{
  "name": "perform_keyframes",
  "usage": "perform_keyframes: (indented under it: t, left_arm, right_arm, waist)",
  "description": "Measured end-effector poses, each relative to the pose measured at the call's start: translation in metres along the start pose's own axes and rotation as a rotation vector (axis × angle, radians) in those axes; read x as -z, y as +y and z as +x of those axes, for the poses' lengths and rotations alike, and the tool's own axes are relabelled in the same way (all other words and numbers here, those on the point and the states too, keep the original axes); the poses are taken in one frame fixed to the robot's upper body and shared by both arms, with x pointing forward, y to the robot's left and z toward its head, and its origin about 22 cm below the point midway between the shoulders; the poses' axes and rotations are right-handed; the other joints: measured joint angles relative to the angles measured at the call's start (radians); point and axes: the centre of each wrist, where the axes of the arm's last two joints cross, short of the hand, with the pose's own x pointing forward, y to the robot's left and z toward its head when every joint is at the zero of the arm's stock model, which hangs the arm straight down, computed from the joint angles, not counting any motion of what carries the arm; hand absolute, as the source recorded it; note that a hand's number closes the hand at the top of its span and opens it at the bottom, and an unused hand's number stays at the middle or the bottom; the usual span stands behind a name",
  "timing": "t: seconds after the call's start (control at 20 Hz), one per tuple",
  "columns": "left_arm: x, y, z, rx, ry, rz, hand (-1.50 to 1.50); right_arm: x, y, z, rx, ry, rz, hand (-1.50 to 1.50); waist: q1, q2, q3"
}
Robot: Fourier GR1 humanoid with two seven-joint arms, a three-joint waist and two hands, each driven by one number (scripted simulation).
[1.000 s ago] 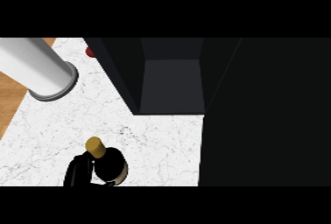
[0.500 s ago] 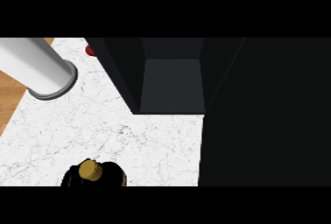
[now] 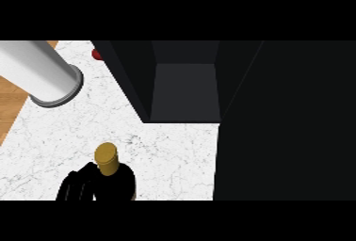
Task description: Pick up the wine, place it into the cabinet and close the cabinet
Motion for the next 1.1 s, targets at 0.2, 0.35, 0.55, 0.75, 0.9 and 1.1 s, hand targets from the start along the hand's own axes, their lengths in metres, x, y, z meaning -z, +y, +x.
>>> perform_keyframes:
  t: [0.2, 0.35, 0.55, 0.75, 0.9, 1.1]
  left_arm:
    - [0.015, -0.028, 0.015, -0.008, -0.019, -0.019, 1.5]
    - [0.029, -0.047, 0.028, -0.002, -0.044, -0.025, 1.5]
    - [0.052, -0.069, 0.044, 0.003, -0.06, -0.024, 1.5]
    - [0.078, -0.089, 0.05, -0.003, -0.046, -0.023, 1.5]
    - [0.094, -0.1, 0.053, 0.011, -0.052, -0.024, 1.5]
    - [0.119, -0.117, 0.054, 0.041, -0.069, -0.02, 1.5]
  right_arm:
    - [0.004, 0.0, -0.001, 0.002, 0.004, 0.002, -1.5]
    - [0.004, -0.005, -0.001, 0.0, 0.007, 0.004, -1.5]
    - [0.004, 0.004, -0.004, -0.003, 0.012, 0.005, -1.5]
    - [0.003, -0.002, -0.01, -0.002, 0.002, -0.001, -1.5]
    - [0.006, -0.005, -0.007, 0.0, 0.007, 0.003, -1.5]
    - [0.012, -0.004, -0.009, -0.001, 0.007, 0.003, -1.5]
  waist:
    - [-0.001, 0.0, 0.0]
    - [-0.002, 0.0, -0.001]
    - [-0.004, 0.001, -0.001]
    - [-0.007, 0.001, 0.0]
    - [-0.007, 0.001, -0.001]
    - [-0.007, 0.002, -0.001]
